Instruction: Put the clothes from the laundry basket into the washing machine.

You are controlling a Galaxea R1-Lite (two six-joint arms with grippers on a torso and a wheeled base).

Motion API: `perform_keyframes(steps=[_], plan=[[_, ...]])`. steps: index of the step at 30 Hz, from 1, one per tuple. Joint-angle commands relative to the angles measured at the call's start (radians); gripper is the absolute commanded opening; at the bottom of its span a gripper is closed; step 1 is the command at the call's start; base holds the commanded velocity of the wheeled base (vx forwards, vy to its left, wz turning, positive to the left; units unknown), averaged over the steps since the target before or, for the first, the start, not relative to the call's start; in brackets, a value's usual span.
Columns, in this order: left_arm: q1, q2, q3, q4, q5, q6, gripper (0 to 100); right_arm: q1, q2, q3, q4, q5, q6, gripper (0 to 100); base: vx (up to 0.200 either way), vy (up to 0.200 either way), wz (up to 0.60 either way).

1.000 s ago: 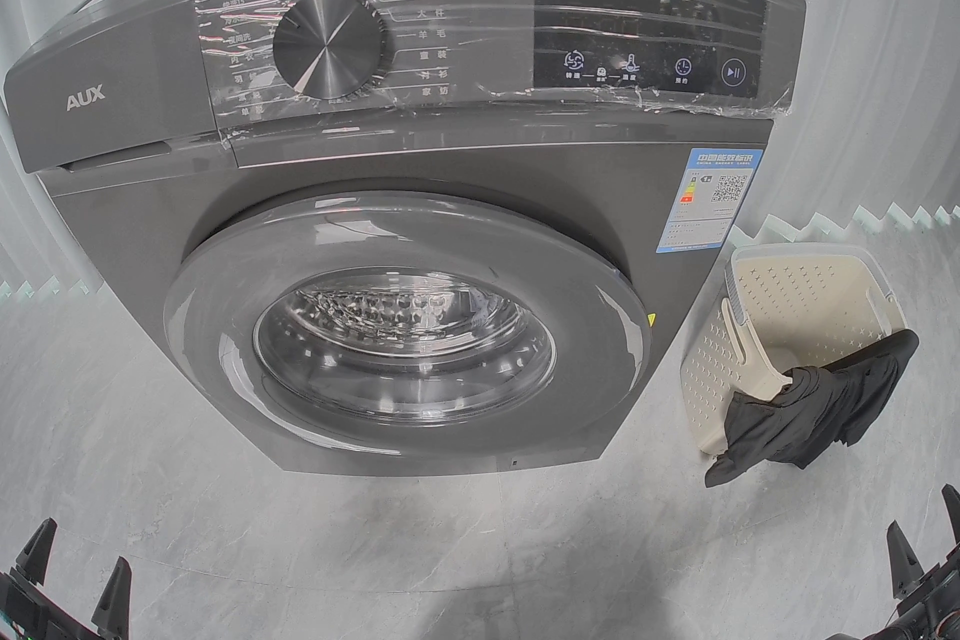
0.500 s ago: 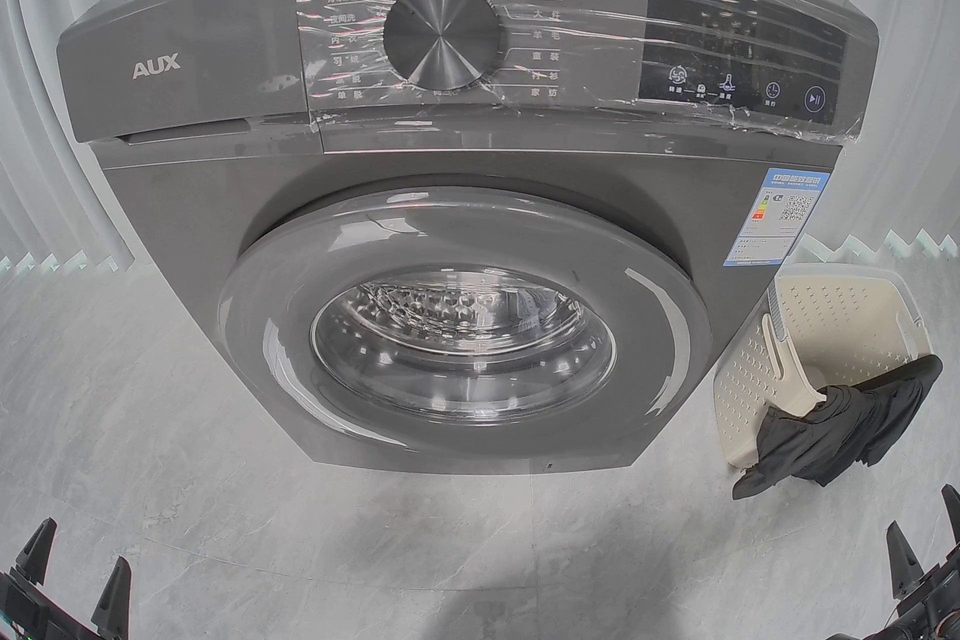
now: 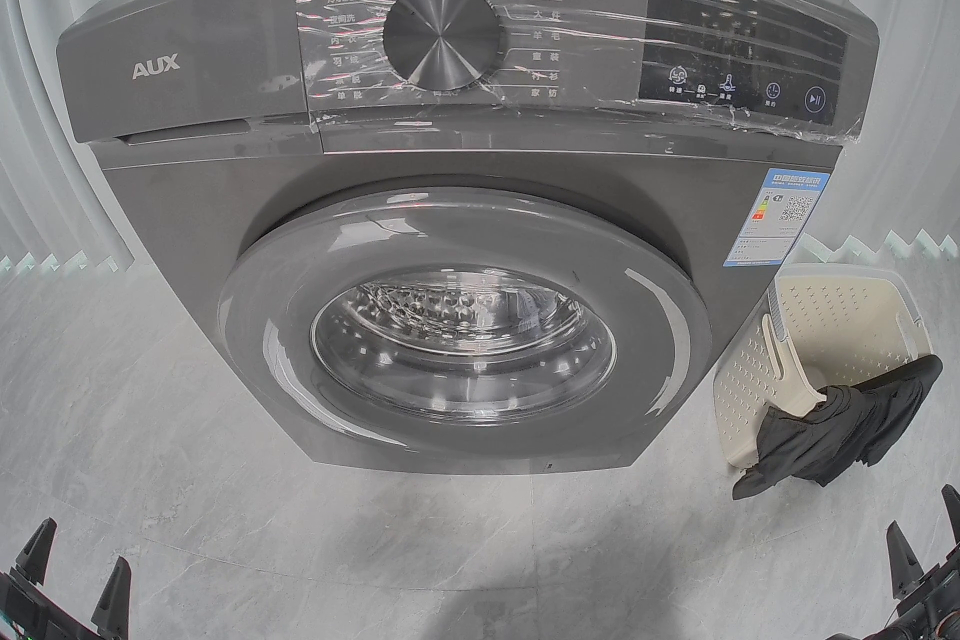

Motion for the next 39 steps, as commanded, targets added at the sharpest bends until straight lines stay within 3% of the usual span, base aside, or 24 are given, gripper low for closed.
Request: perform_keyframes(steps=[1, 9, 15, 26, 28, 29, 31, 32, 34, 35, 36, 39], plan=[[0.000, -0.013, 0.016, 0.000, 0.000, -0.001, 100, 0.000, -0.016, 0.018, 0.000, 0.000, 0.000, 100, 0.000, 0.000, 0.00], [0.000, -0.013, 0.016, 0.000, 0.000, -0.002, 100, -0.001, -0.016, 0.016, 0.000, -0.001, 0.000, 100, 0.000, 0.000, 0.00], [0.000, -0.013, 0.016, 0.000, 0.000, -0.001, 100, -0.003, -0.016, 0.016, 0.000, 0.003, -0.003, 100, 0.000, 0.200, 0.00], [-0.001, -0.013, 0.016, 0.000, 0.002, 0.004, 100, -0.001, -0.016, 0.016, -0.018, 0.011, 0.000, 100, 0.000, 0.000, 0.00], [-0.001, -0.013, 0.016, 0.000, 0.000, 0.002, 100, 0.000, -0.016, -0.027, -0.052, 0.013, 0.007, 100, 0.000, 0.000, 0.00], [0.000, -0.015, 0.016, 0.000, 0.002, 0.002, 100, -0.001, -0.016, -0.130, -0.080, 0.011, 0.010, 100, 0.000, 0.000, 0.00], [-0.001, -0.013, 0.016, 0.000, 0.000, 0.007, 100, 0.002, 0.047, -0.234, -0.063, 0.019, 0.007, 100, 0.000, 0.000, 0.00], [0.000, -0.015, 0.016, 0.000, 0.000, 0.007, 100, 0.005, 0.080, -0.255, -0.046, 0.040, 0.004, 100, 0.000, 0.000, 0.00], [-0.001, -0.013, 0.018, 0.000, 0.002, 0.007, 100, 0.023, 0.133, -0.262, -0.020, 0.132, 0.003, 100, 0.000, 0.000, 0.00], [-0.001, -0.013, 0.018, 0.000, 0.002, 0.007, 100, 0.029, 0.145, -0.258, -0.020, 0.158, 0.001, 100, 0.000, 0.000, 0.00], [-0.001, -0.013, 0.016, 0.000, 0.002, 0.007, 100, 0.040, 0.205, -0.245, -0.011, 0.244, -0.005, 100, 0.000, 0.000, 0.00], [0.000, -0.013, 0.016, 0.000, 0.000, 0.009, 100, 0.042, 0.326, -0.217, -0.021, 0.315, -0.062, 100, 0.000, 0.000, 0.00]])
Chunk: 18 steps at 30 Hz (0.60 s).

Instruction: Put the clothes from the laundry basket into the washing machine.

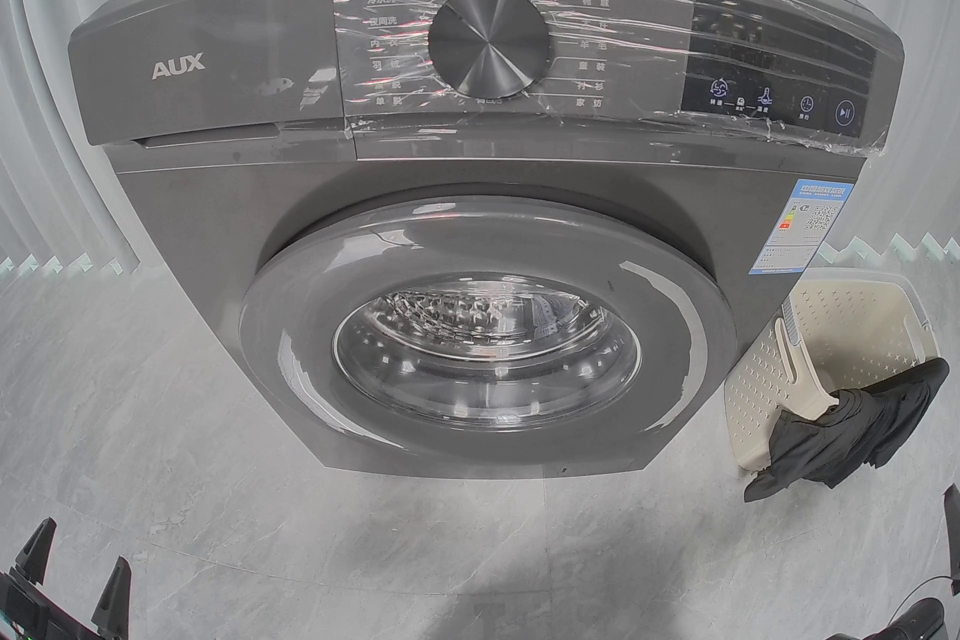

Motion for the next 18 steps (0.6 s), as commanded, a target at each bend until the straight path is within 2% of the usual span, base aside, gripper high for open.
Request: perform_keyframes(steps=[1, 2, 3, 4, 6, 8, 12, 14, 15, 16, 18], plan=[[0.000, -0.013, 0.018, 0.000, -0.001, 0.002, 100, 0.034, 0.291, 0.014, 0.007, 0.181, -0.103, 100, 0.000, 0.000, 0.00], [0.000, -0.015, 0.018, 0.000, -0.001, 0.002, 100, 0.038, 0.311, 0.014, 0.007, 0.195, -0.117, 100, 0.000, 0.000, 0.00], [0.000, -0.015, 0.018, 0.000, -0.001, 0.003, 100, 0.049, 0.379, 0.009, 0.001, 0.236, -0.151, 100, 0.000, 0.000, 0.00], [0.001, -0.015, 0.018, 0.000, -0.001, 0.000, 100, 0.054, 0.423, 0.005, -0.003, 0.259, -0.157, 100, 0.000, 0.000, 0.00], [0.000, -0.015, 0.016, 0.000, -0.001, 0.002, 100, 0.078, 0.512, -0.008, -0.028, 0.281, -0.157, 100, 0.000, 0.000, 0.00], [0.000, -0.015, 0.018, 0.000, -0.001, 0.002, 100, 0.092, 0.552, -0.012, -0.043, 0.281, -0.154, 100, 0.000, 0.000, 0.00], [0.000, -0.015, 0.018, 0.000, -0.001, 0.002, 100, 0.106, 0.767, -0.029, -0.163, 0.264, -0.072, 100, 0.000, 0.000, 0.00], [0.000, -0.015, 0.018, 0.000, -0.001, 0.002, 100, 0.118, 0.840, -0.038, -0.240, 0.245, -0.012, 100, 0.000, 0.000, 0.00], [0.000, -0.015, 0.018, 0.000, -0.001, 0.002, 100, 0.118, 0.840, -0.038, -0.240, 0.245, -0.012, 100, 0.000, 0.000, 0.00], [0.000, -0.015, 0.018, 0.000, -0.001, 0.002, 100, 0.147, 0.923, -0.048, -0.305, 0.212, 0.046, 100, 0.000, 0.000, 0.00], [0.000, -0.013, 0.018, 0.000, -0.001, 0.002, 100, 0.190, 0.995, -0.054, -0.364, 0.155, 0.087, 100, 0.000, 0.000, 0.00]])
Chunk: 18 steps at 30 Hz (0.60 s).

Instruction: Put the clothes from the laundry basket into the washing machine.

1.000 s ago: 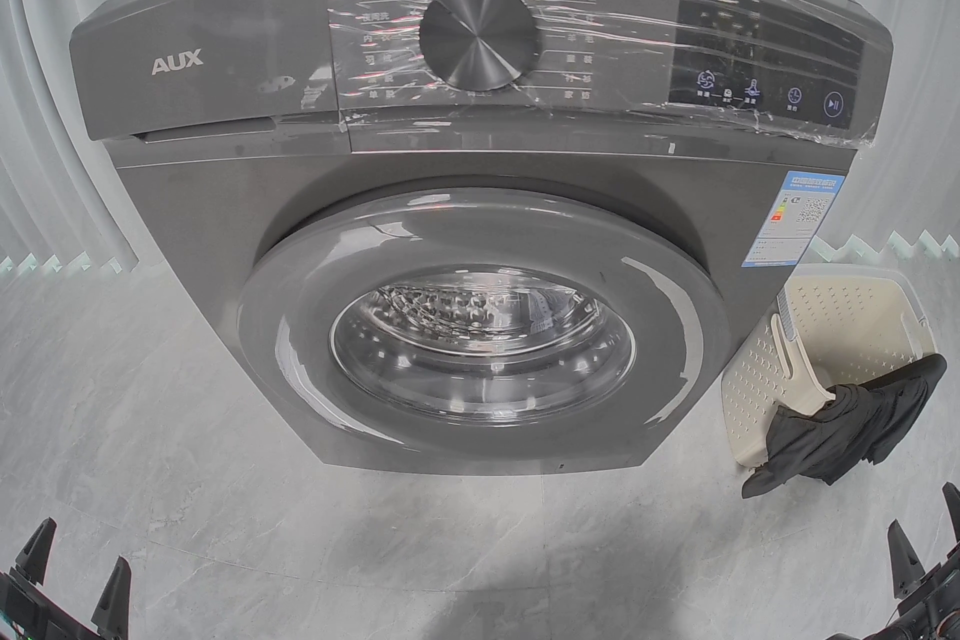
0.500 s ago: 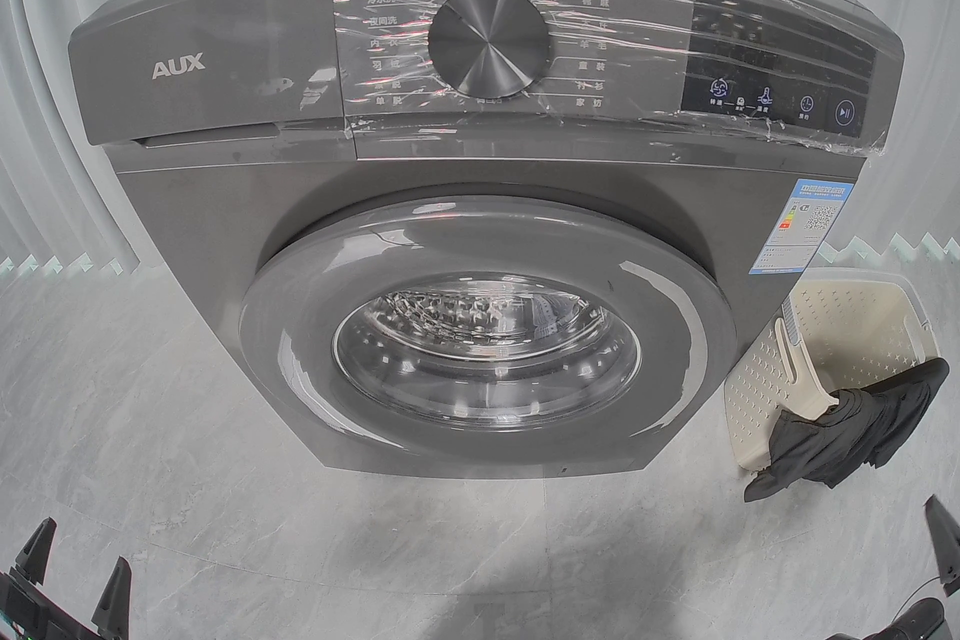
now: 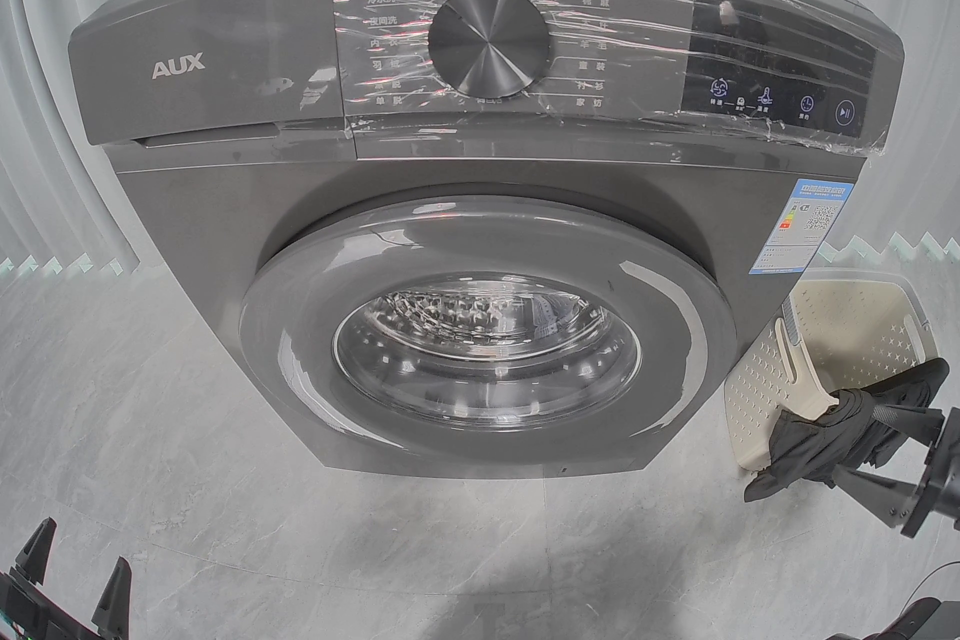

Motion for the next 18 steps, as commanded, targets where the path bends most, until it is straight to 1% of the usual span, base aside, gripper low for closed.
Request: perform_keyframes(steps=[1, 3, 4, 7, 8, 9, 10, 11, 12, 15, 18], plan=[[0.000, -0.015, 0.018, 0.000, 0.000, 0.000, 100, 0.113, 0.348, -0.027, -0.182, -0.109, 0.134, 100, 0.000, 0.000, 0.00], [0.000, -0.015, 0.018, 0.000, 0.000, 0.000, 100, 0.156, 0.403, -0.027, -0.242, -0.167, 0.172, 100, 0.000, 0.000, 0.00], [0.000, -0.013, 0.018, 0.000, 0.000, 0.000, 100, 0.180, 0.424, -0.027, -0.271, -0.189, 0.189, 100, 0.000, 0.000, 0.00], [0.000, -0.013, 0.018, 0.000, 0.000, 0.000, 100, 0.262, 0.472, -0.022, -0.362, -0.245, 0.240, 100, 0.000, 0.000, 0.00], [0.000, -0.013, 0.018, 0.000, 0.000, 0.000, 100, 0.274, 0.478, -0.022, -0.371, -0.253, 0.244, 100, 0.000, 0.000, 0.00], [0.001, -0.015, 0.018, 0.000, 0.000, 0.000, 100, 0.320, 0.497, -0.019, -0.397, -0.281, 0.261, 100, 0.000, 0.000, 0.00], [0.000, -0.013, 0.018, 0.000, 0.000, -0.002, 100, 0.346, 0.507, -0.017, -0.408, -0.296, 0.269, 100, 0.000, 0.000, 0.00], [0.000, -0.013, 0.018, 0.000, 0.000, -0.002, 100, 0.352, 0.510, -0.017, -0.409, -0.299, 0.272, 100, 0.000, 0.000, 0.00], [0.001, -0.015, 0.018, 0.000, 0.000, -0.002, 100, 0.377, 0.529, -0.022, -0.417, -0.311, 0.281, 100, 0.000, 0.000, 0.00], [0.000, -0.013, 0.018, 0.000, 0.000, -0.002, 100, 0.378, 0.558, -0.028, -0.428, -0.313, 0.283, 100, 0.000, 0.000, 0.00], [0.000, -0.013, 0.018, 0.000, 0.000, 0.000, 100, 0.369, 0.624, -0.040, -0.508, -0.316, 0.278, 100, 0.000, 0.000, 0.00]])
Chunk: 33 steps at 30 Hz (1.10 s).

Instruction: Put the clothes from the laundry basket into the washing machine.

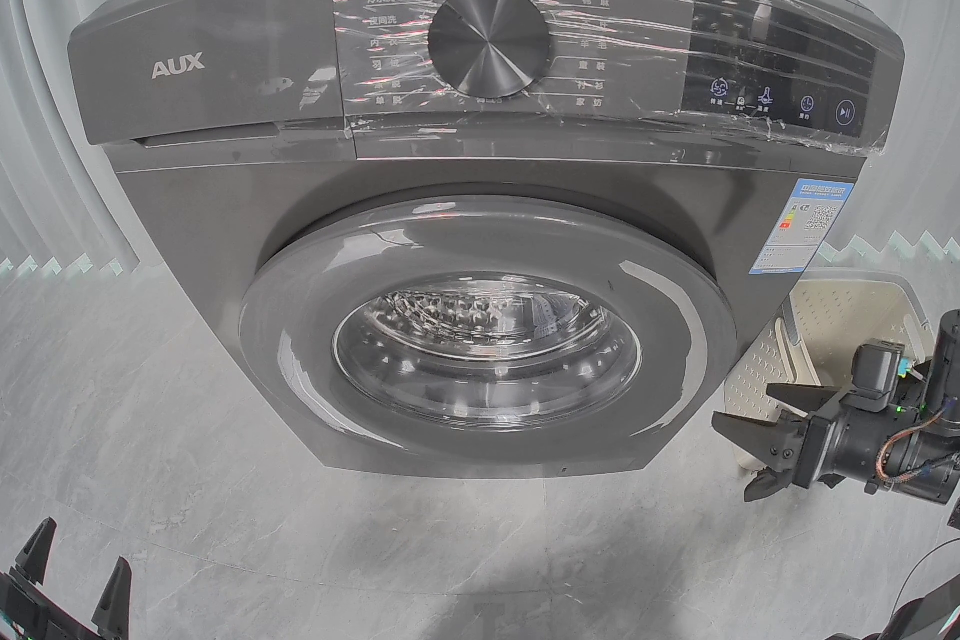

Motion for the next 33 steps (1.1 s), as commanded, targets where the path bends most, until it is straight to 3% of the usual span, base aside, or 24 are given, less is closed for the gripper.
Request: perform_keyframes(steps=[1, 10, 33], plan=[[0.001, -0.013, 0.018, 0.000, 0.000, -0.001, 100, 0.004, 0.132, -0.013, -0.074, -0.010, 0.000, 100, 0.000, 0.000, 0.00], [0.000, -0.013, 0.018, 0.000, 0.000, -0.001, 100, -0.059, 0.223, -0.046, -0.186, -0.033, -0.035, 100, 0.000, 0.000, 0.00], [0.000, -0.013, 0.018, 0.000, 0.000, -0.001, 100, -0.051, 0.302, -0.147, -0.189, -0.017, -0.060, 100, 0.000, 0.000, 0.00]])
